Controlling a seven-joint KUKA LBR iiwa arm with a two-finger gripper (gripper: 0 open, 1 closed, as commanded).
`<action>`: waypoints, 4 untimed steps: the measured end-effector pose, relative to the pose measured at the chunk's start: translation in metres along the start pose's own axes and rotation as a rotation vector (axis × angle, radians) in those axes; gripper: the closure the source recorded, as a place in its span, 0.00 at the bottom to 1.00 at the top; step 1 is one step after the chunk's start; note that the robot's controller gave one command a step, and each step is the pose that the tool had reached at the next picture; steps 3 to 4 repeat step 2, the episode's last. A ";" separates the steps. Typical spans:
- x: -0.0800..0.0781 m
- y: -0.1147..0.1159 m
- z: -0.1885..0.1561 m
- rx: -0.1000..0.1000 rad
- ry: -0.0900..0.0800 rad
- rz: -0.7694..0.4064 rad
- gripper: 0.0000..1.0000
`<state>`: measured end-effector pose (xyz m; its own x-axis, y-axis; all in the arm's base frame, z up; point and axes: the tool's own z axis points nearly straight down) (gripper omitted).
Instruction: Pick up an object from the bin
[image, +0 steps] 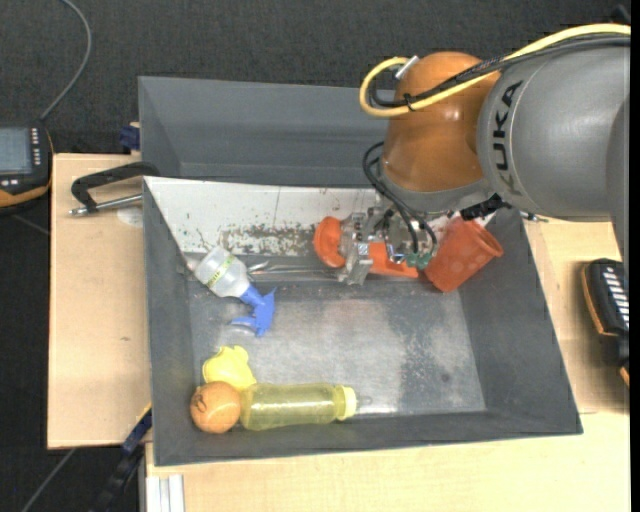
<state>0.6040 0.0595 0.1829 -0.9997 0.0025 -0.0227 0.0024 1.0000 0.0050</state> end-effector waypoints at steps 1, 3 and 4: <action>0.003 0.000 0.090 0.001 0.007 -0.001 1.00; -0.004 0.001 -0.010 -0.002 -0.015 -0.001 1.00; -0.004 0.001 -0.010 -0.002 -0.015 -0.001 1.00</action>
Offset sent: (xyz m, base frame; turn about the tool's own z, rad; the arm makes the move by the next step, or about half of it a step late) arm 0.0001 0.0002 0.0034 0.0000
